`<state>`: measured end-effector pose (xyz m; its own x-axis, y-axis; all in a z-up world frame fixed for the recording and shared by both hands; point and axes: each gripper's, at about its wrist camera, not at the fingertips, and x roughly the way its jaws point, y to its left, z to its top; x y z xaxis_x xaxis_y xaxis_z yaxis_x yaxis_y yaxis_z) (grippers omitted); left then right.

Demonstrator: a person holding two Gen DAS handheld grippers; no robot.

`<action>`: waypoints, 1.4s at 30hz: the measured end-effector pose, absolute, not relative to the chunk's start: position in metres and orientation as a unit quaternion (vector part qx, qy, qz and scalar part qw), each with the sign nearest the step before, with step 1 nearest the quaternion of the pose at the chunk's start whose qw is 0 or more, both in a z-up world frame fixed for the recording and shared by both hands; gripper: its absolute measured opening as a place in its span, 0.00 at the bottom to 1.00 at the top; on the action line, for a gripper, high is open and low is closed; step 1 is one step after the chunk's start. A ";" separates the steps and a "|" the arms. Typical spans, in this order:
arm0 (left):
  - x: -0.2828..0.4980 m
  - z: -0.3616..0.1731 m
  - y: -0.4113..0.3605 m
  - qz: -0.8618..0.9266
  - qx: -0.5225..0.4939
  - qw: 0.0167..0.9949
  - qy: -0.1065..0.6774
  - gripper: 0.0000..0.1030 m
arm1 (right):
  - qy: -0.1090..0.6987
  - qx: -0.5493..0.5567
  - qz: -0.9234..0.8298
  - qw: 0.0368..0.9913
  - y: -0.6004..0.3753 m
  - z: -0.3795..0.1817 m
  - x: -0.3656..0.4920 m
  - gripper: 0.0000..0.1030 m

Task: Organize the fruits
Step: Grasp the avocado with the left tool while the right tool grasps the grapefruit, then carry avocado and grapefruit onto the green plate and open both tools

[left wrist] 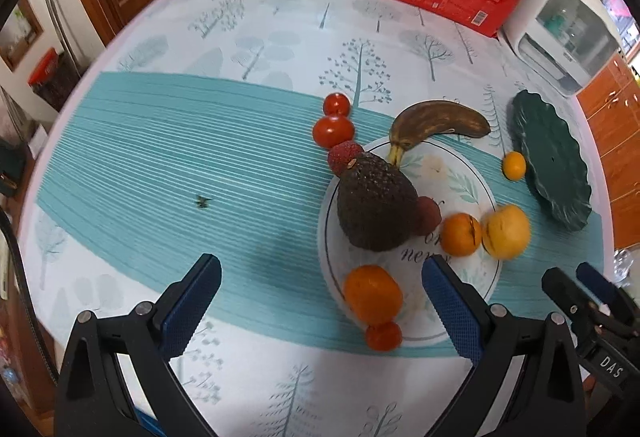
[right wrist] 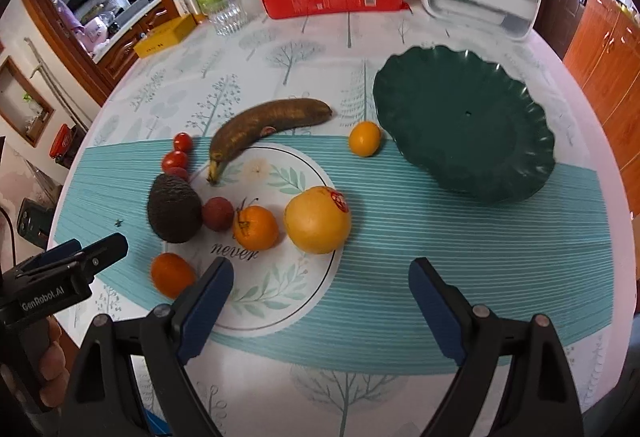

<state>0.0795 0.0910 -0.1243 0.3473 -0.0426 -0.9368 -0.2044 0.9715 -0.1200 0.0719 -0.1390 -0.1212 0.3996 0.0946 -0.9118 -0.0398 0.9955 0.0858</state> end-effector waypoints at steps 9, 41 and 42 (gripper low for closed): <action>0.121 -0.160 0.089 0.034 -0.138 0.797 0.586 0.97 | 0.559 0.050 0.019 0.827 -0.149 -0.150 0.103 0.82; 0.150 -0.187 0.069 -0.036 -0.168 0.783 0.598 0.58 | 0.586 0.114 0.079 0.798 -0.148 -0.183 0.122 0.51; 0.147 -0.185 0.070 -0.036 -0.167 0.784 0.597 0.58 | 0.583 0.112 0.079 0.801 -0.148 -0.180 0.121 0.51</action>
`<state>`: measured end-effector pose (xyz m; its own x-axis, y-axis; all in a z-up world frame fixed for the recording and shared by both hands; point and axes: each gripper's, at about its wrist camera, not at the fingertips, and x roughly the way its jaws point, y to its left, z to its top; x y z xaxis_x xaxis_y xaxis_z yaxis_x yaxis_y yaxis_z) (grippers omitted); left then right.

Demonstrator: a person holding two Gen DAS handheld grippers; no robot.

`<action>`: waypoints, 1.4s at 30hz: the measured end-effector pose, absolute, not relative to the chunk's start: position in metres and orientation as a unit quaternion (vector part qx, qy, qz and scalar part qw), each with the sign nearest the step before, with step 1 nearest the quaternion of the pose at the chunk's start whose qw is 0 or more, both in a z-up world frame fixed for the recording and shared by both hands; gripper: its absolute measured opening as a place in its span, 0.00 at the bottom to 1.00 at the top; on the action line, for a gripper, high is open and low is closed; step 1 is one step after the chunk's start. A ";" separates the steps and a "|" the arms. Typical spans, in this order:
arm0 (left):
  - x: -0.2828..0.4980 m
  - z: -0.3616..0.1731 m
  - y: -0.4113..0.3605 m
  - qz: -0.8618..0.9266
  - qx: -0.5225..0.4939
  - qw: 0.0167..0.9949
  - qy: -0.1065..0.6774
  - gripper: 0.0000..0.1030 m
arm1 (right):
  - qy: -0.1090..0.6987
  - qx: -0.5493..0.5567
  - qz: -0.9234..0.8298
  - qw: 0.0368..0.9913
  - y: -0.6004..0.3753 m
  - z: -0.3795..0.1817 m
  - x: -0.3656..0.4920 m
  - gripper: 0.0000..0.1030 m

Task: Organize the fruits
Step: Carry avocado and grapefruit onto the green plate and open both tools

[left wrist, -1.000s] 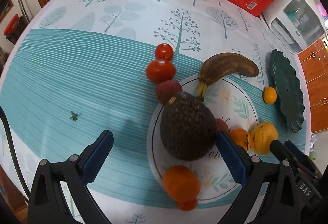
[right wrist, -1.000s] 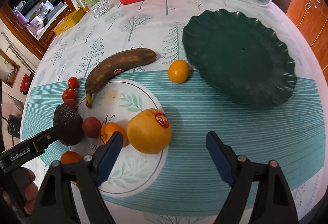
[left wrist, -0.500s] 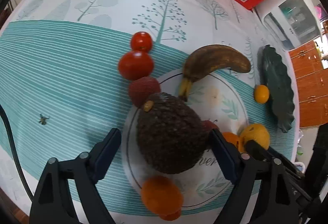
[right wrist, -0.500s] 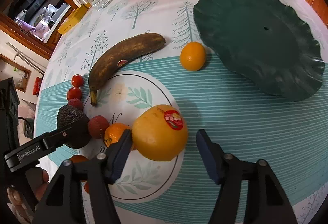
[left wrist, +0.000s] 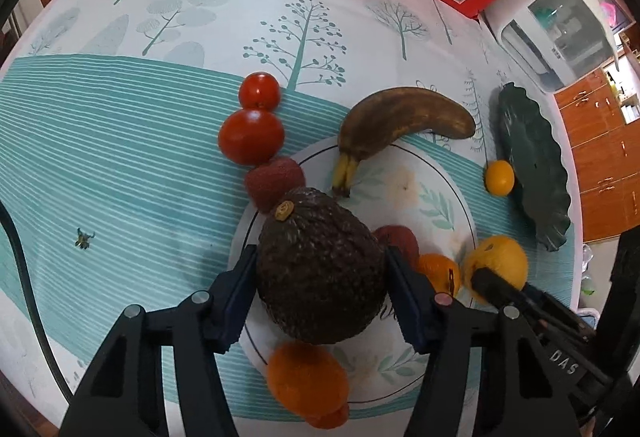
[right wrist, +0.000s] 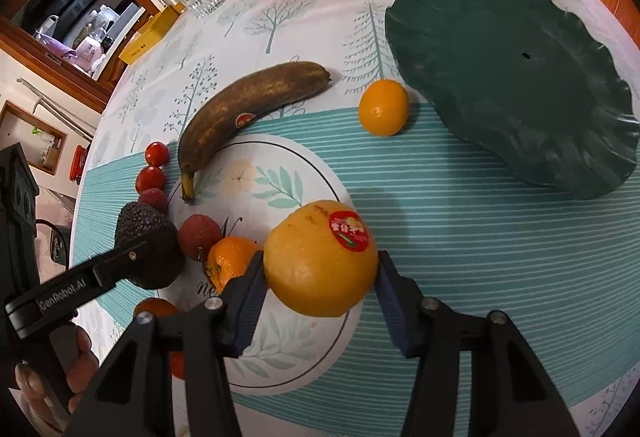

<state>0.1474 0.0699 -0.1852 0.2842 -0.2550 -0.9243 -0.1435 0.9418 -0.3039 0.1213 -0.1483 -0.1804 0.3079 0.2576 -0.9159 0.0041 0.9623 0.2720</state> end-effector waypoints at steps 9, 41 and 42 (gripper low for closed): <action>0.130 -0.135 0.055 -0.055 -0.120 0.822 0.555 0.58 | 0.550 0.103 0.075 0.825 -0.156 -0.155 0.108 0.51; 0.249 -0.121 -0.192 -0.227 0.046 0.823 0.519 0.58 | 0.465 0.078 -0.126 0.873 -0.317 -0.116 0.153 0.51; 0.252 -0.127 -0.196 -0.227 0.050 0.819 0.524 0.58 | 0.471 0.078 -0.127 0.870 -0.318 -0.122 0.155 0.51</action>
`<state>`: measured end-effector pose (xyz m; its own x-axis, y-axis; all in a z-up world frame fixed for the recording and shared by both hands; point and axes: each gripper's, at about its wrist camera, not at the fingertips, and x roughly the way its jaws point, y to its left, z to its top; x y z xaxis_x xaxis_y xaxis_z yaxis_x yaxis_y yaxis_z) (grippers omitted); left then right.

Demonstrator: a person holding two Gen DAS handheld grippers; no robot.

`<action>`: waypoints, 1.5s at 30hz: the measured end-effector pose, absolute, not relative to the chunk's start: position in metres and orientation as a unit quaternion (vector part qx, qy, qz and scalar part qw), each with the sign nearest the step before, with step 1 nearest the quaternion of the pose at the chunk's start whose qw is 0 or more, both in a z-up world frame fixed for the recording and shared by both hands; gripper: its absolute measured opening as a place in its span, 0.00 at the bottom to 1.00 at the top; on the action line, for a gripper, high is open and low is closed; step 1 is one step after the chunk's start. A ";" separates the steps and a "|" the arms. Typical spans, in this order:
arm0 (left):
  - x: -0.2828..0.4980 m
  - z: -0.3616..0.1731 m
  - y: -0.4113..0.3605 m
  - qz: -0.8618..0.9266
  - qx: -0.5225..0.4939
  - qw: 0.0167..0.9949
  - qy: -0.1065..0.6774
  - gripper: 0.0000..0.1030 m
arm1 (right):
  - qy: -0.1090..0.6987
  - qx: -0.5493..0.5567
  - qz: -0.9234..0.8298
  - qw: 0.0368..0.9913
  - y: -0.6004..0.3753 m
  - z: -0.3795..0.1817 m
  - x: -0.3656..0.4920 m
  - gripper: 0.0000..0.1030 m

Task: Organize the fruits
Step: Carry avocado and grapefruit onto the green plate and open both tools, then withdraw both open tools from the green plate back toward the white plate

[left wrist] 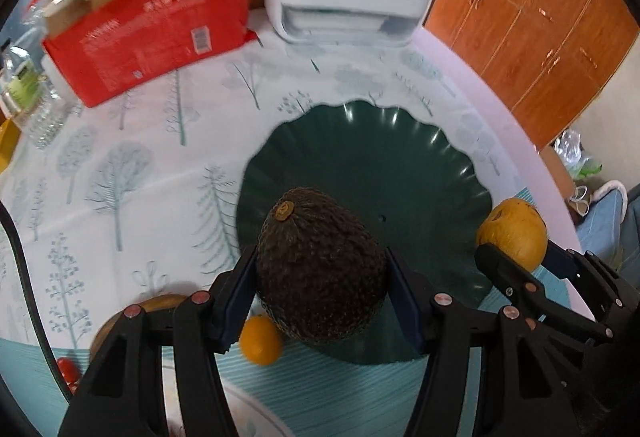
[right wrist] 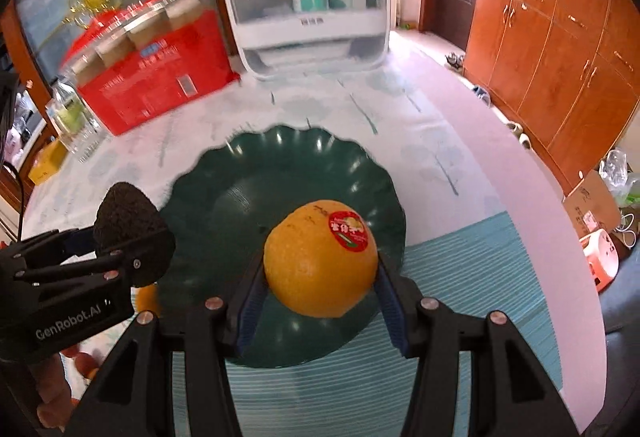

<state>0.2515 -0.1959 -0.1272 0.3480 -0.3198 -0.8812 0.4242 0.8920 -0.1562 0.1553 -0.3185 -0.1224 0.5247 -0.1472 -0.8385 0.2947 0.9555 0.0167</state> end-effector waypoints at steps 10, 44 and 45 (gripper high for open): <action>0.261 -0.160 -0.215 -0.229 0.073 0.801 0.548 0.58 | 0.498 0.074 -0.121 0.855 -0.320 -0.150 0.161 0.51; 0.207 -0.057 -0.108 -0.164 0.021 0.864 0.475 0.98 | 0.445 0.076 -0.095 0.887 -0.291 -0.075 0.114 0.59; 0.201 -0.051 -0.102 -0.162 0.018 0.866 0.473 0.98 | 0.443 0.075 -0.092 0.889 -0.289 -0.072 0.111 0.59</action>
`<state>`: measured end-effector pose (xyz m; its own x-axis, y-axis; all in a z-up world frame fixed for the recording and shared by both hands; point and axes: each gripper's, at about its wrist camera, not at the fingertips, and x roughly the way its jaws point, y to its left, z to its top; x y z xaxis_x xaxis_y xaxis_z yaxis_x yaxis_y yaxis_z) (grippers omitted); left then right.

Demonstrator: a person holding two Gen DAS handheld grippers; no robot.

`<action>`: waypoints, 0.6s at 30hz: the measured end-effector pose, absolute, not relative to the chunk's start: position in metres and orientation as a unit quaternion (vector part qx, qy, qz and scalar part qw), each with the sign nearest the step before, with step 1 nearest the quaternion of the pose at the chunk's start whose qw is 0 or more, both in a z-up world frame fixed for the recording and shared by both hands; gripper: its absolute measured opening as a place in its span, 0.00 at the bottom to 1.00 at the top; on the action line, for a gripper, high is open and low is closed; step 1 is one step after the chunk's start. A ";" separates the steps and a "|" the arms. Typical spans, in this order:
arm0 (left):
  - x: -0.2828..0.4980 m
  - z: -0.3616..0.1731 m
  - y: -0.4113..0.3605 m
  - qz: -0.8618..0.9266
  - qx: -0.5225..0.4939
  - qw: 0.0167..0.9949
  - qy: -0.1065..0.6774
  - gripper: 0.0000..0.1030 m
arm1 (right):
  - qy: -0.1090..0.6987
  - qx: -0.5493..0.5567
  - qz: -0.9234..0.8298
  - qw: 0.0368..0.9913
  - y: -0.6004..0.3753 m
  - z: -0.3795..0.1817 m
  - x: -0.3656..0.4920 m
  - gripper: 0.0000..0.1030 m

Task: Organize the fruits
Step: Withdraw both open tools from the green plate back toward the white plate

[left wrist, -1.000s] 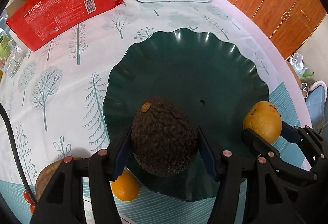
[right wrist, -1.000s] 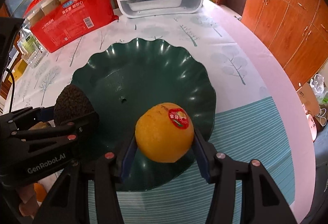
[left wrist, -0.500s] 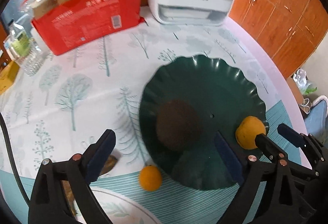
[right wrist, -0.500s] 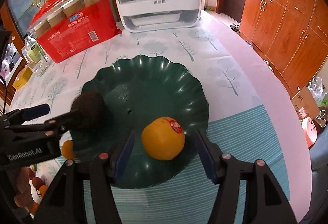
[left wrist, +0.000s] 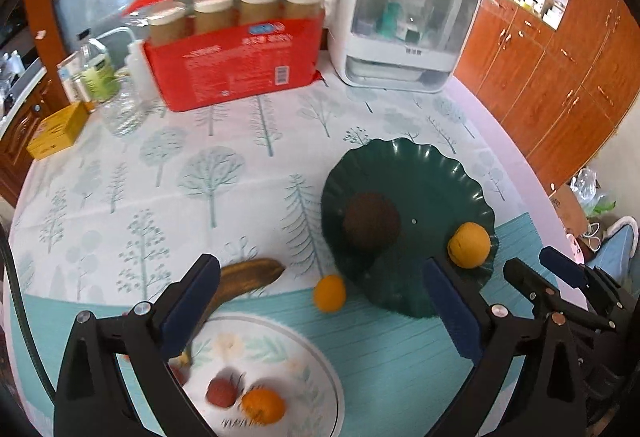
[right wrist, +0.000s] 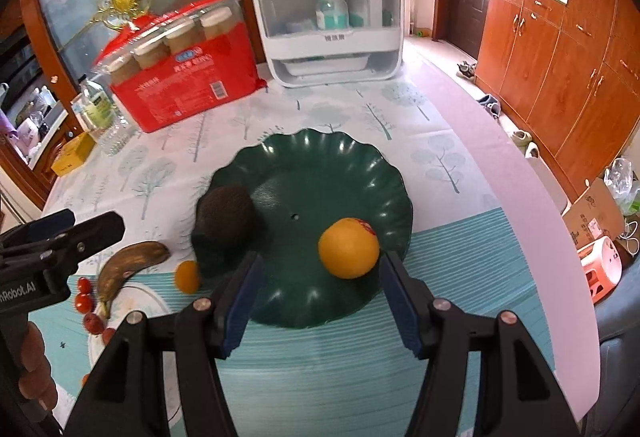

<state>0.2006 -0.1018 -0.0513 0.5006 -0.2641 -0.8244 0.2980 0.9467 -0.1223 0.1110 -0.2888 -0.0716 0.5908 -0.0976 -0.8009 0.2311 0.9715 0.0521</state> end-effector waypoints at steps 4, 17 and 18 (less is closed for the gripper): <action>0.176 -0.033 -0.080 -0.151 0.009 0.874 0.462 0.98 | 0.434 0.072 -0.077 0.895 -0.276 -0.057 0.093 0.59; 0.096 0.006 -0.013 -0.107 -0.002 0.894 0.435 0.99 | 0.434 0.049 -0.028 0.899 -0.229 -0.025 0.042 0.60; 0.091 0.007 -0.008 -0.102 -0.003 0.895 0.435 0.99 | 0.434 0.047 -0.023 0.899 -0.225 -0.023 0.039 0.60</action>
<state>0.0912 -0.0083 0.0068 0.6011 -0.1851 -0.7775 0.1794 0.9792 -0.0944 0.0387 -0.2252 -0.0227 0.6222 -0.0003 -0.7828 0.0826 0.9944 0.0653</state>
